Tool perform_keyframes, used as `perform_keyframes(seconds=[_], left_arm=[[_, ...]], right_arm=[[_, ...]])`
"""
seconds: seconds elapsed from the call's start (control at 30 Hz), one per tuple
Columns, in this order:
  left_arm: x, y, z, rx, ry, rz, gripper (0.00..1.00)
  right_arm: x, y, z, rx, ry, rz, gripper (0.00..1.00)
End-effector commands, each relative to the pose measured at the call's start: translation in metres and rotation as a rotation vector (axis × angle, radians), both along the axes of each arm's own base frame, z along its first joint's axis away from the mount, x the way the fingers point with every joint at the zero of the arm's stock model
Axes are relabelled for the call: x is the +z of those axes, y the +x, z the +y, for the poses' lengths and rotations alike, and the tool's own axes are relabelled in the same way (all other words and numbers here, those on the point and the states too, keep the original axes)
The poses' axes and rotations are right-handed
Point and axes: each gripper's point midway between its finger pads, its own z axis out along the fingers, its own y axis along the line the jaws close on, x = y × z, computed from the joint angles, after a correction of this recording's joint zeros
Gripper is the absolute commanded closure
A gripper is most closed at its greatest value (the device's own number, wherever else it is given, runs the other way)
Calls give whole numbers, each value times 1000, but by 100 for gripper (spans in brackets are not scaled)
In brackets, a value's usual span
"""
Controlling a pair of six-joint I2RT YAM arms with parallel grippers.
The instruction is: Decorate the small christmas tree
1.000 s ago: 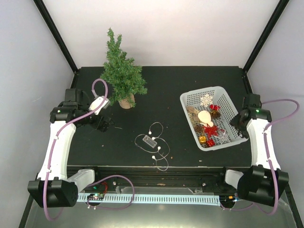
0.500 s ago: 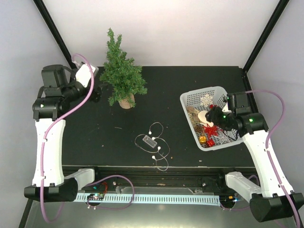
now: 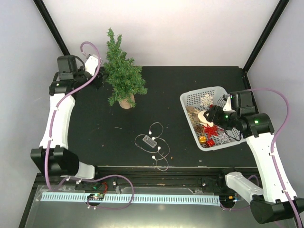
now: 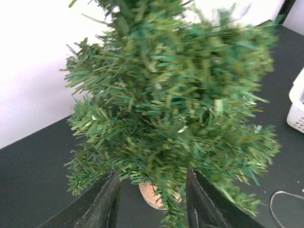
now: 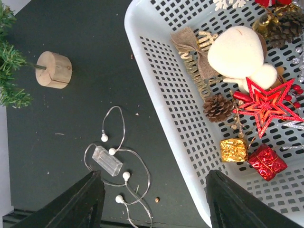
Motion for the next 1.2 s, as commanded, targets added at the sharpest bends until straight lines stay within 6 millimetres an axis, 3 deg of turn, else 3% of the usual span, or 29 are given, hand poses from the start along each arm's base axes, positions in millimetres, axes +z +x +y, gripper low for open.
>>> perform_keyframes(seconds=[0.0,0.1,0.23,0.47,0.7,0.97,1.17], left_arm=[[24,26,12,48,-59,-47,53],[25,38,16,50,-103,-34,38],[22,55,18,45,-144,-7,34],[21,76,23,46,-152,-5,37],[4,95,24,32,-176,42,45],[-14,98,16,-21,-232,107,51],[-21,90,-8,-167,-353,174,54]], right_arm=[[9,-10,5,62,-5,5,40],[8,-10,7,85,-11,21,40],[9,-8,1,70,-41,11,40],[8,-12,-5,54,-67,8,40],[9,-14,-8,36,-76,16,40],[6,-15,-11,22,-85,29,40],[3,-12,-10,19,-86,37,40]])
